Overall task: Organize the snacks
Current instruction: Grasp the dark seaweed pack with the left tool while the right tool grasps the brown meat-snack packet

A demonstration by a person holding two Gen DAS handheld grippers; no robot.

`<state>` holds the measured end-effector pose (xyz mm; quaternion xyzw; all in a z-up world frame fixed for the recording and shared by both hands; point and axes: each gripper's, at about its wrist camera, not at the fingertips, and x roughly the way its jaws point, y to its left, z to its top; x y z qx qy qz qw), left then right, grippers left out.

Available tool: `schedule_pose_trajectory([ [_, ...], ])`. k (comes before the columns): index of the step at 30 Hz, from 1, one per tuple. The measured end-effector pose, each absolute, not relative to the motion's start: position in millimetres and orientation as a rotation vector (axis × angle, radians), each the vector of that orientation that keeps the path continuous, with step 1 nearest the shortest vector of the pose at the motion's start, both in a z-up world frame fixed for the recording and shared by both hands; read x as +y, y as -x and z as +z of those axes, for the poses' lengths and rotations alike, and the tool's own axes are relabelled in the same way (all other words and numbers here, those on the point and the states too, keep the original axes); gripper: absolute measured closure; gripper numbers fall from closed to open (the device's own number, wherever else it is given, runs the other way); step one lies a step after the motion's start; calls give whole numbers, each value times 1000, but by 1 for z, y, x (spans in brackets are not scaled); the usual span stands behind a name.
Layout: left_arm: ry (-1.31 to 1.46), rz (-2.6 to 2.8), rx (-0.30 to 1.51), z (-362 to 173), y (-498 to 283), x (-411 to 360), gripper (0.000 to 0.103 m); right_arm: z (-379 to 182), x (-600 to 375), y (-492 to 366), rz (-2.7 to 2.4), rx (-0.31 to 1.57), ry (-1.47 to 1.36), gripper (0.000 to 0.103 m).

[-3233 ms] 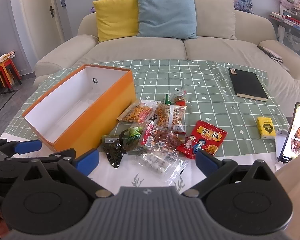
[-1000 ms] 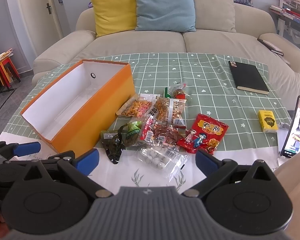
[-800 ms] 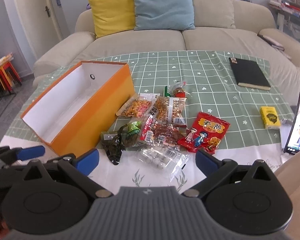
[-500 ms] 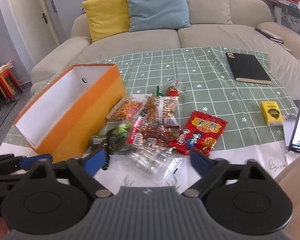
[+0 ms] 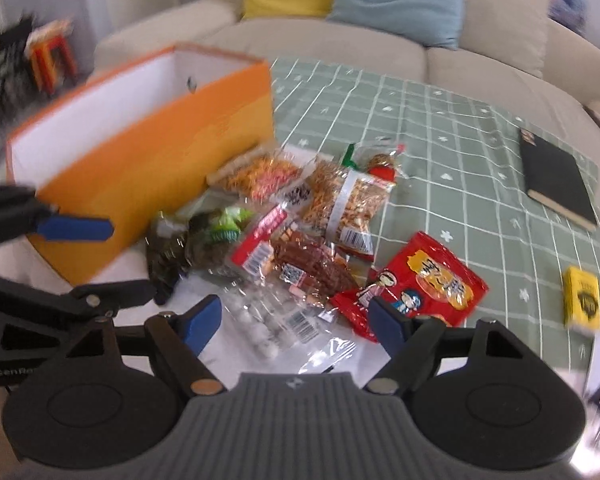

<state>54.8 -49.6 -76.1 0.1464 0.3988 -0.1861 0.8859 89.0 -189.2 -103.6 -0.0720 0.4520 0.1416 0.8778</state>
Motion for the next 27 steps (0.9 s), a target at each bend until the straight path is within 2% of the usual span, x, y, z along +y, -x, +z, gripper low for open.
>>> schedule_pose_trajectory([
  [11, -369, -351, 877, -111, -81, -53, 35, -137, -173, -126, 427, 969, 332, 27],
  [21, -402, -347, 862, -125, -83, -57, 36, -153, -179, -142, 421, 953, 249, 23],
  [24, -422, -338, 850, -127, -81, -58, 43, -157, -178, -146, 426, 949, 210, 23],
  [27, -418, -332, 841, -127, -81, -57, 55, -159, -177, -150, 419, 957, 174, 23],
])
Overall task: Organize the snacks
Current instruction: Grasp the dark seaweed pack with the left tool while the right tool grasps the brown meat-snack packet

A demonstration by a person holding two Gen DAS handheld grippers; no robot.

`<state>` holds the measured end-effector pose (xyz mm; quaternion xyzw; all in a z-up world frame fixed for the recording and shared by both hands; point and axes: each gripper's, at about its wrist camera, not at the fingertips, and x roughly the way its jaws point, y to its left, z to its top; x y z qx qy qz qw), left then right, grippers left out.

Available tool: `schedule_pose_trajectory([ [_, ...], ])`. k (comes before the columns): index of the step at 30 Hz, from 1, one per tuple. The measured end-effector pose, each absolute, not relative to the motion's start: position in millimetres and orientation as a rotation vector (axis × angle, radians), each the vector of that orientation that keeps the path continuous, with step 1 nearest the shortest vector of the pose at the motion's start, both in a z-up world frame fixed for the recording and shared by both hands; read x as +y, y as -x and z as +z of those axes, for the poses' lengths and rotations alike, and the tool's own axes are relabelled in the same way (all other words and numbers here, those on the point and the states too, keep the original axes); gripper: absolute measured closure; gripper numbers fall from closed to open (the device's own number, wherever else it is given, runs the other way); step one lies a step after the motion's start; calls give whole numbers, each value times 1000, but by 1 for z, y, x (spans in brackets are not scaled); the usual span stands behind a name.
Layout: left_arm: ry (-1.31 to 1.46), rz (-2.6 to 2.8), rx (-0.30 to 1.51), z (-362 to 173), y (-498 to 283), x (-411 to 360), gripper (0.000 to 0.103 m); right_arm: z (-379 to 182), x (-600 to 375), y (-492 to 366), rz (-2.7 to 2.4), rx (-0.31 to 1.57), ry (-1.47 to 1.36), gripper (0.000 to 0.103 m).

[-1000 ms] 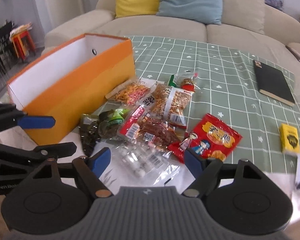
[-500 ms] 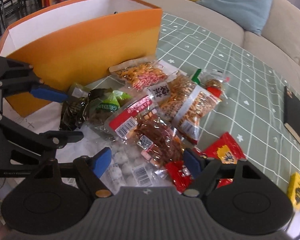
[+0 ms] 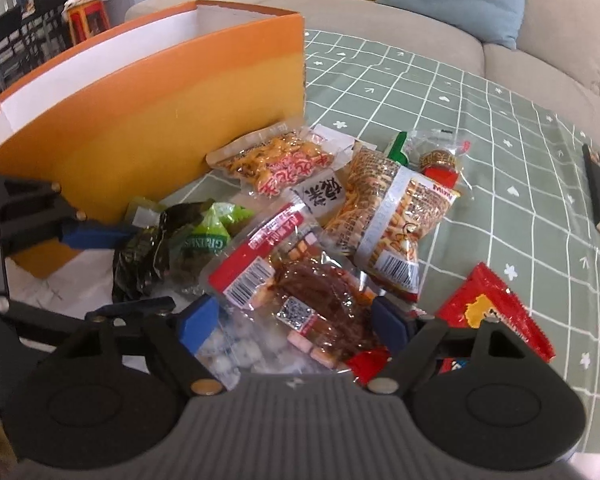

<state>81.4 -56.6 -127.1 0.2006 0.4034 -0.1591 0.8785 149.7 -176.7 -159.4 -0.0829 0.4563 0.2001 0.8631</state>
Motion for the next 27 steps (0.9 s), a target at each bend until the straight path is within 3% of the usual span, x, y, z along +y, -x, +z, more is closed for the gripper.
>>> schedule_pose_trajectory([
  [4, -392, -328, 842, -127, -82, -53, 57, -158, -175, -147, 412, 944, 171, 32],
  [9, -371, -329, 843, -126, -81, -53, 57, -154, -177, -144, 406, 940, 148, 58],
  [12, -364, -325, 841, -126, -79, -53, 57, -153, -179, -144, 404, 941, 136, 67],
  [25, -262, -304, 794, -106, -71, -43, 58, -138, -181, -134, 422, 905, 90, 70],
  [27, -248, -305, 787, -103, -70, -42, 58, -135, -182, -134, 425, 905, 73, 78],
])
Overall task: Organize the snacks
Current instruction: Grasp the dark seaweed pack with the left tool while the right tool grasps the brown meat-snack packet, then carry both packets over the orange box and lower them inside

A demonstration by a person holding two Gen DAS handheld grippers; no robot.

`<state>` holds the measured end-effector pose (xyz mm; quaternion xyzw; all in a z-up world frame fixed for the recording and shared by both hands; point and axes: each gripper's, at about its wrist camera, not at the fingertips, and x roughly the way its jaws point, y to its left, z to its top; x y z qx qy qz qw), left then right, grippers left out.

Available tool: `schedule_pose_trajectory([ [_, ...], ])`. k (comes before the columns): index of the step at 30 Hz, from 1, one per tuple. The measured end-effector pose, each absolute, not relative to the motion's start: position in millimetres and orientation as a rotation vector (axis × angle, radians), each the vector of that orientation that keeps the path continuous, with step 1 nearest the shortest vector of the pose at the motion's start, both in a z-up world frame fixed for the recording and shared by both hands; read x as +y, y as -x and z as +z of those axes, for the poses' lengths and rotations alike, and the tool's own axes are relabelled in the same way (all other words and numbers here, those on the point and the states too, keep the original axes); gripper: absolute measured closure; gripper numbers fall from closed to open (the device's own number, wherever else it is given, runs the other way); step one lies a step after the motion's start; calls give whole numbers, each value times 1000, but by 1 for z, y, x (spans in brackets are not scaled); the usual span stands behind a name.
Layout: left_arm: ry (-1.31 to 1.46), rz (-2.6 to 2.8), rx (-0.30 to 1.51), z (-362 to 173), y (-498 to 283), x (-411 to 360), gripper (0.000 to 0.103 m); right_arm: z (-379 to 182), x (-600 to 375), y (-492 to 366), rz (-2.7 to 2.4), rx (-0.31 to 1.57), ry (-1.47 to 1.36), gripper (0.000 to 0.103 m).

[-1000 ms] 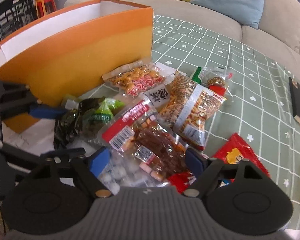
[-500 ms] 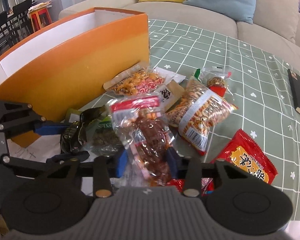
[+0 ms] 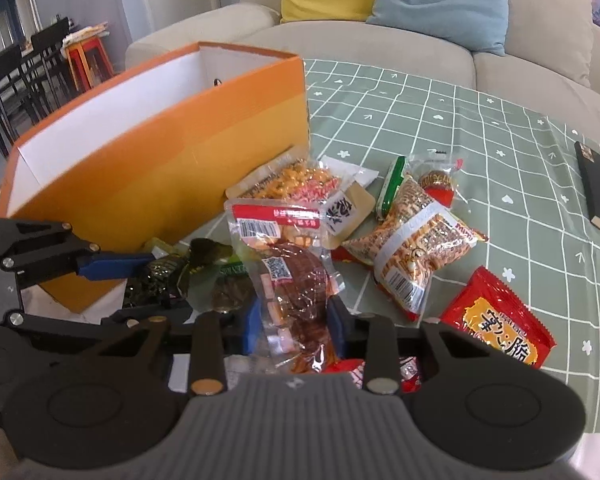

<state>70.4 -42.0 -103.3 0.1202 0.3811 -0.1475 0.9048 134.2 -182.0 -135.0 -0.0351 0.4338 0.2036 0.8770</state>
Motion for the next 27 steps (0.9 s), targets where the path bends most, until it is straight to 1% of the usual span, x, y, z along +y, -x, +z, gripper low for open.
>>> schedule_pose_trajectory([
  [4, -240, -289, 784, -101, -67, -40, 59, -132, -187, -134, 414, 917, 14, 81],
  [5, -228, -289, 780, -99, -65, -38, 59, -130, -189, -133, 415, 915, -10, 83],
  [6, -215, -291, 777, -96, -65, -37, 59, -127, -191, -132, 411, 907, -18, 87],
  [7, -206, -291, 772, -94, -64, -37, 59, -125, -191, -130, 406, 893, -15, 100],
  [8, -203, -290, 766, -92, -63, -36, 59, -122, -191, -128, 387, 878, 3, 103],
  [16, -159, -290, 724, -75, -59, -35, 59, -108, -196, -118, 348, 823, 3, 103],
  [27, -78, -284, 629, -30, -39, -26, 59, -70, -189, -90, 361, 711, -40, 103],
])
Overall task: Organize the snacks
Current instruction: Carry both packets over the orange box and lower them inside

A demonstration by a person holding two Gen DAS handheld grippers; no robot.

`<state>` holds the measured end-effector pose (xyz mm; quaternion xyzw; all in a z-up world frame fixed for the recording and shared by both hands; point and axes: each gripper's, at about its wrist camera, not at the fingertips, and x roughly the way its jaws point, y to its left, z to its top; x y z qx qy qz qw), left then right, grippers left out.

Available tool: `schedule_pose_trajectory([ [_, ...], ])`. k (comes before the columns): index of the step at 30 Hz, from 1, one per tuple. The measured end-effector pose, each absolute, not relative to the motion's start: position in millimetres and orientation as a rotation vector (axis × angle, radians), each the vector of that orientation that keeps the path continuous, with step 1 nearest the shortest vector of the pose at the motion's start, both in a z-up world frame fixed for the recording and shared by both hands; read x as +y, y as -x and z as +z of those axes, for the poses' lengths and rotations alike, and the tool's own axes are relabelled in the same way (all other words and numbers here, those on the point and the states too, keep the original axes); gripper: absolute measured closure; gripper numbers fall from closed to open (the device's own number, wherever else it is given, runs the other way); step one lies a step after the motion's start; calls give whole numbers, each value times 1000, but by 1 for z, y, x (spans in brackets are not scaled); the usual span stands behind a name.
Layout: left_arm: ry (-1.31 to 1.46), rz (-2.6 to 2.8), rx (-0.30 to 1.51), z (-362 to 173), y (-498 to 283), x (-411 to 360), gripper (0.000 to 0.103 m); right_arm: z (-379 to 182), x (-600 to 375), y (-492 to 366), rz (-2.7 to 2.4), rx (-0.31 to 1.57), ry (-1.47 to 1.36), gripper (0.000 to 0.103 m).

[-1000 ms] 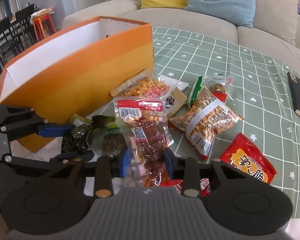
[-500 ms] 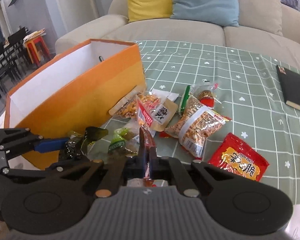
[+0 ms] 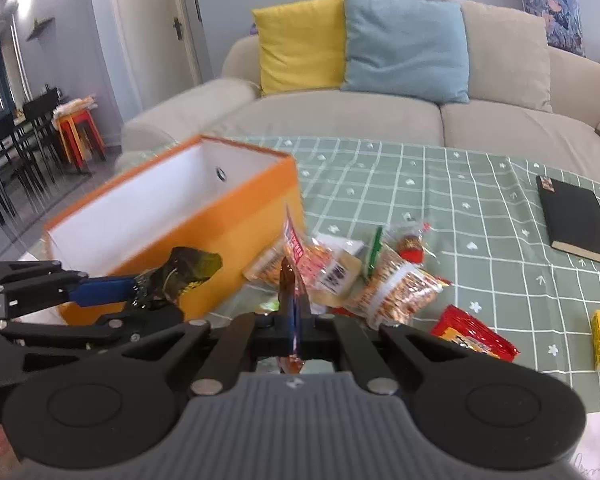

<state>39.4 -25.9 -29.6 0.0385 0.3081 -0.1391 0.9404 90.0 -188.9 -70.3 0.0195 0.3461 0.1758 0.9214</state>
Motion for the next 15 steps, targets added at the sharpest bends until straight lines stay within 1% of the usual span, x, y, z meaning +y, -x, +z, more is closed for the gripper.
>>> schedule_pose_trajectory([
  [5, -68, -257, 582, -3, -37, -19, 59, -48, -175, -82, 396, 670, -40, 103],
  [15, -92, -156, 578, 34, -57, 24, 59, -1, -130, -101, 500, 604, -73, 103],
])
